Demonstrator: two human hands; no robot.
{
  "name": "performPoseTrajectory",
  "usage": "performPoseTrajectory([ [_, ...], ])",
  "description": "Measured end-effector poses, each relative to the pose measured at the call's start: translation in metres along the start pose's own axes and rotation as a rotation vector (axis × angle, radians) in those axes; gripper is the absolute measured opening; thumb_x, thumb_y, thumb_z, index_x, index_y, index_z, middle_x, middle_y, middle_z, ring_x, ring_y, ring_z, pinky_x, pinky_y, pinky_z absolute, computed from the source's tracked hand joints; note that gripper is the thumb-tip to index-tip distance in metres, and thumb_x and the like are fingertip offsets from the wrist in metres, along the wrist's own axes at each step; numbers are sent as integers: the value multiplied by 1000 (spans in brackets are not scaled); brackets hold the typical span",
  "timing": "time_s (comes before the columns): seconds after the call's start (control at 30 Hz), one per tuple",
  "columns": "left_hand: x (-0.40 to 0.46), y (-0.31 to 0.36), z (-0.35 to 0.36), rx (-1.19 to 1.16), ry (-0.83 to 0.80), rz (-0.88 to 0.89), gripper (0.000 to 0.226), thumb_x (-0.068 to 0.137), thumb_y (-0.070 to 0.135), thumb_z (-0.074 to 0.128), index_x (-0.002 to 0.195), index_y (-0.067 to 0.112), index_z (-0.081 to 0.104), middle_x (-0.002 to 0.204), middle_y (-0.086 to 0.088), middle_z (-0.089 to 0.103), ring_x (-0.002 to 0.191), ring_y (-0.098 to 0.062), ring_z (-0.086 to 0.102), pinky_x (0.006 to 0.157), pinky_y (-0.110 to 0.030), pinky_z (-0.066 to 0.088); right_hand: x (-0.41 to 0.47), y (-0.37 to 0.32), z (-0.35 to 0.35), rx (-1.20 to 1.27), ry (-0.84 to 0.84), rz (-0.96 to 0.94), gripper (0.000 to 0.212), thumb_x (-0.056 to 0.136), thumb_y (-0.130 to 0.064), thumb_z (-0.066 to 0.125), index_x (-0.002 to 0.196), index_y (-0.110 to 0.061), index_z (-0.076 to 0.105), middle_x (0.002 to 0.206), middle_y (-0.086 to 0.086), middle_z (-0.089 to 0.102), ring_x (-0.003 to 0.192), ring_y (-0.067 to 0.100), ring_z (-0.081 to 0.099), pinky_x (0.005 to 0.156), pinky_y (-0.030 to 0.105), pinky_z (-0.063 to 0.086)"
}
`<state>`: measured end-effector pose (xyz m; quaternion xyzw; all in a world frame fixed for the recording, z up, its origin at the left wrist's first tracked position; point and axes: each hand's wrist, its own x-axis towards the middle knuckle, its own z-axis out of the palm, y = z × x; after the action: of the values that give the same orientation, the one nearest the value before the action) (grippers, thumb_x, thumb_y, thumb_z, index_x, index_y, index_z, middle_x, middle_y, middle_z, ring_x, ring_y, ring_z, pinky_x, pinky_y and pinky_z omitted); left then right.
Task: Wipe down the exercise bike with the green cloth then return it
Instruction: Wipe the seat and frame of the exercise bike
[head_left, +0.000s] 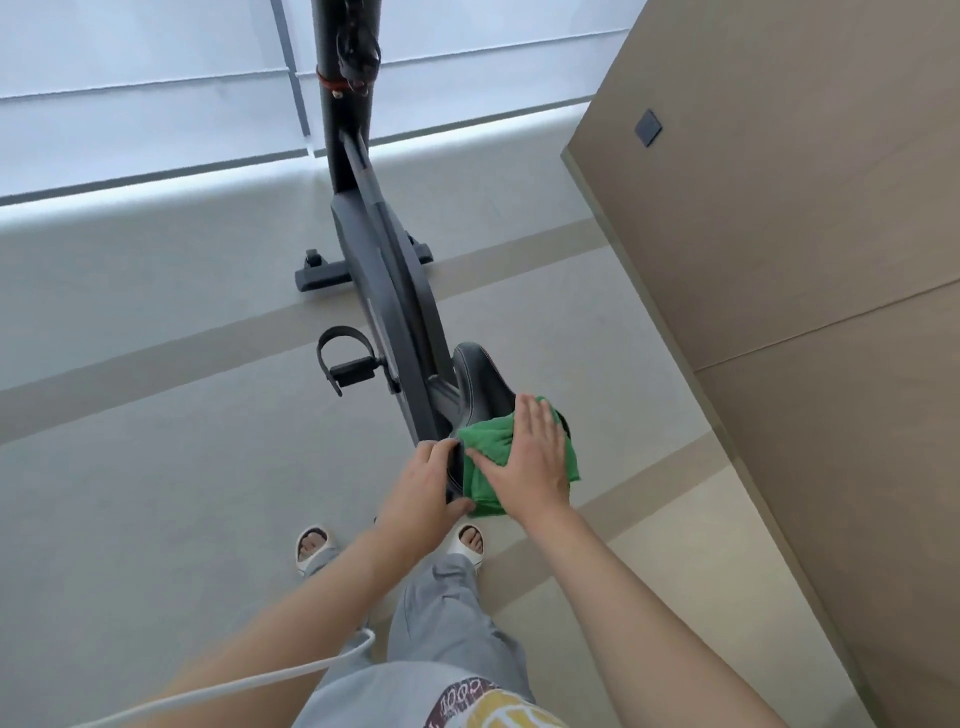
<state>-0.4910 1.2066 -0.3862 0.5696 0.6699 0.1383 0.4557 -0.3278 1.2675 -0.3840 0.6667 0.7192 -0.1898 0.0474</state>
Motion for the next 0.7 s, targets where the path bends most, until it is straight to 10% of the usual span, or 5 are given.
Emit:
performPoseTrajectory([
  [0.37, -6, -2, 19, -196, 166, -126, 53, 89, 44, 78, 131, 21, 54, 123, 9, 51, 111, -12, 59, 80, -23, 39, 87, -69, -7, -166, -32, 81, 96, 88, -63, 68, 157, -10, 27, 145, 15, 49, 127, 35, 52, 101, 51, 47],
  [0.7, -8, 9, 27, -147, 215, -189, 56, 90, 39, 77, 138, 22, 52, 132, 9, 51, 119, -17, 60, 92, -37, 53, 163, -85, -47, -69, -311, 53, 43, 77, -39, 79, 109, -14, 64, 106, 6, 64, 98, 30, 64, 77, 32, 47],
])
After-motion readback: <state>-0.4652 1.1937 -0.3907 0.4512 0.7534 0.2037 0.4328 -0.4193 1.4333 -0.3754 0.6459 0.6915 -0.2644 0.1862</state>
